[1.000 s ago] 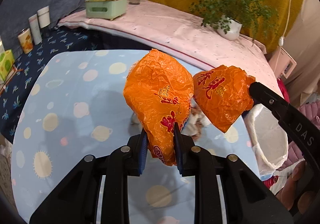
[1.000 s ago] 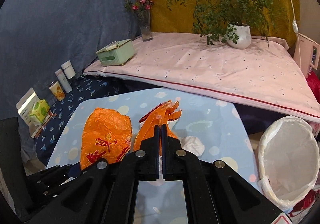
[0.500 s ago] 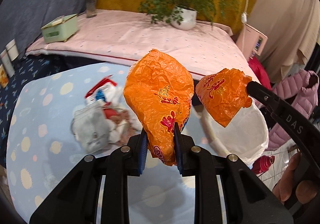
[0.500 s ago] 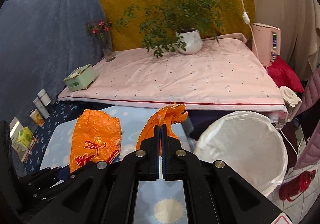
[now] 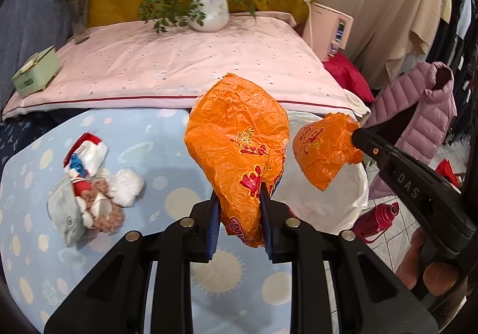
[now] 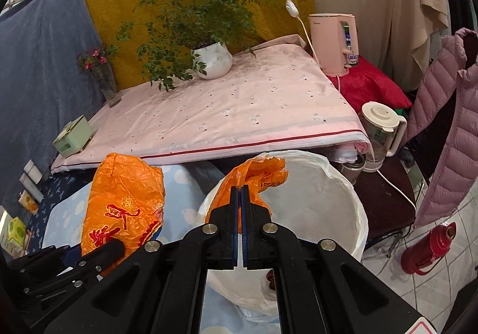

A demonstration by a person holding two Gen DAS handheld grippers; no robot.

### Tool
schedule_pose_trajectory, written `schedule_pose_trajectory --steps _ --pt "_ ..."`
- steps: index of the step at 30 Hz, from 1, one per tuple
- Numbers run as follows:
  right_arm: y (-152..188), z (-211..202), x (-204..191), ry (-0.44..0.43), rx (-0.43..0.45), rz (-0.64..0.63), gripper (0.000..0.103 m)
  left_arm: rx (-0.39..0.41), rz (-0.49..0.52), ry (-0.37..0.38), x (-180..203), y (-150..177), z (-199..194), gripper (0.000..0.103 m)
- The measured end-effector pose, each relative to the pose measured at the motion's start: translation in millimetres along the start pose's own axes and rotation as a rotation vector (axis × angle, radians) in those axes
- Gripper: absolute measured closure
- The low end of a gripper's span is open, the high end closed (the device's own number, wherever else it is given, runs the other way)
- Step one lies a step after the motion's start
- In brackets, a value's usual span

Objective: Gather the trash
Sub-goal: 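Carry both orange bags over the bin and open both grippers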

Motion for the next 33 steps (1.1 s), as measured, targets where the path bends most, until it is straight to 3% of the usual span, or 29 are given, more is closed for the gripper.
schedule_pose_trajectory --steps 13,16,18,25,33 --pt "6 16 49 0.043 -0.021 0.066 0.101 -0.057 0.074 0.047 50 -7 36 0.076" --pt "6 17 53 0.05 -0.024 0.069 0.101 -0.047 0.077 0.038 54 -9 38 0.055" --pt "6 17 54 0.053 -0.02 0.076 0.098 -0.04 0.077 0.026 55 -10 39 0.048" --pt "6 16 53 0.057 -0.015 0.081 0.078 -0.046 0.062 0.008 47 -9 40 0.045" --pt "9 16 39 0.054 -0.023 0.06 0.075 -0.035 0.012 -0.019 23 -2 32 0.045"
Point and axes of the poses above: each gripper's, at about its wrist camera, not at the fingertips, and z roughly the way its jaws point, x to its right, y to its underside, the point moved 8 cm from there along z, roughly the way its jaws point, and after that the axes turned 5 degrees about z, right-handed, at the moved point
